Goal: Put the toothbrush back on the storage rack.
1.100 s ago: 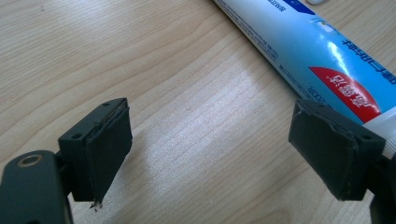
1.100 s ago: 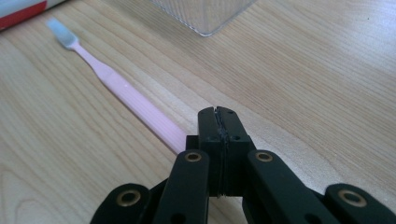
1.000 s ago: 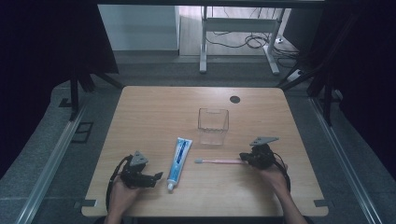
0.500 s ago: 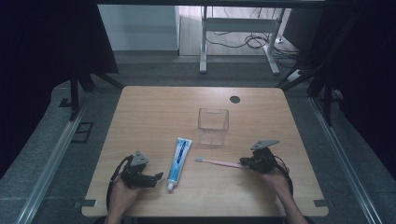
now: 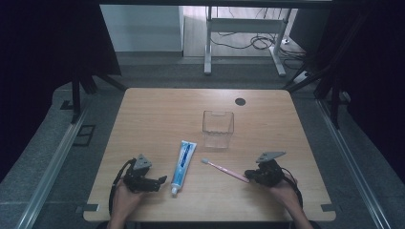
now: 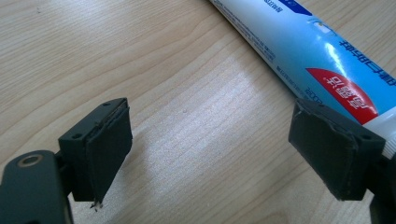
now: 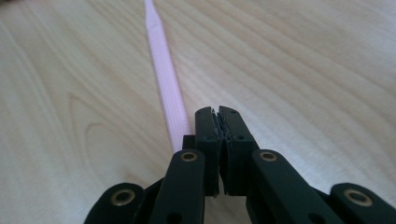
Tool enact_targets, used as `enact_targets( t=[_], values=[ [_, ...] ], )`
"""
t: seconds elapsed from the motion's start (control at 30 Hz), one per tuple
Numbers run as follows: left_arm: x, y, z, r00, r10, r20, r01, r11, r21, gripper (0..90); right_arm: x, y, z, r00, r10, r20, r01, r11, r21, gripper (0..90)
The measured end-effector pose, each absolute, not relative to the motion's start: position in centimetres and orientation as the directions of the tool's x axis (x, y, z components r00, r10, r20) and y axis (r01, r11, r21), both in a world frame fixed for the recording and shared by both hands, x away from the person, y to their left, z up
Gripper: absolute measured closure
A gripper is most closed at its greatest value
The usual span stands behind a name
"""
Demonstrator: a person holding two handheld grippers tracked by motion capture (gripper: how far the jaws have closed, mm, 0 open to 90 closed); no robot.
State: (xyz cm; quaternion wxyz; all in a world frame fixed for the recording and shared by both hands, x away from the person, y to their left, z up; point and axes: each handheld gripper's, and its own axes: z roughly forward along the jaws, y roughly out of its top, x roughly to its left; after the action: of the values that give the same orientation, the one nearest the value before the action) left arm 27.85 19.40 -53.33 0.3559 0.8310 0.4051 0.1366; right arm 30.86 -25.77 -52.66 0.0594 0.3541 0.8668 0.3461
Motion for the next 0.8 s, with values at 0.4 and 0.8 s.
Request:
enact_targets(
  t=[0.4, 0.8],
  values=[
    [27.9, 19.4, -53.3, 0.634, 0.771, -0.060, 0.576, -0.419, 0.702, 13.6, 28.4, -25.3, -52.6, -0.769, 0.625, 0.138, 0.549, 0.533, 0.644, 85.5],
    [27.9, 19.3, -53.3, 0.634, 0.771, -0.056, 0.574, -0.422, 0.701, 13.6, 27.0, -25.1, -52.2, -0.775, 0.616, 0.139, 0.546, 0.545, 0.636, 85.3]
  ],
)
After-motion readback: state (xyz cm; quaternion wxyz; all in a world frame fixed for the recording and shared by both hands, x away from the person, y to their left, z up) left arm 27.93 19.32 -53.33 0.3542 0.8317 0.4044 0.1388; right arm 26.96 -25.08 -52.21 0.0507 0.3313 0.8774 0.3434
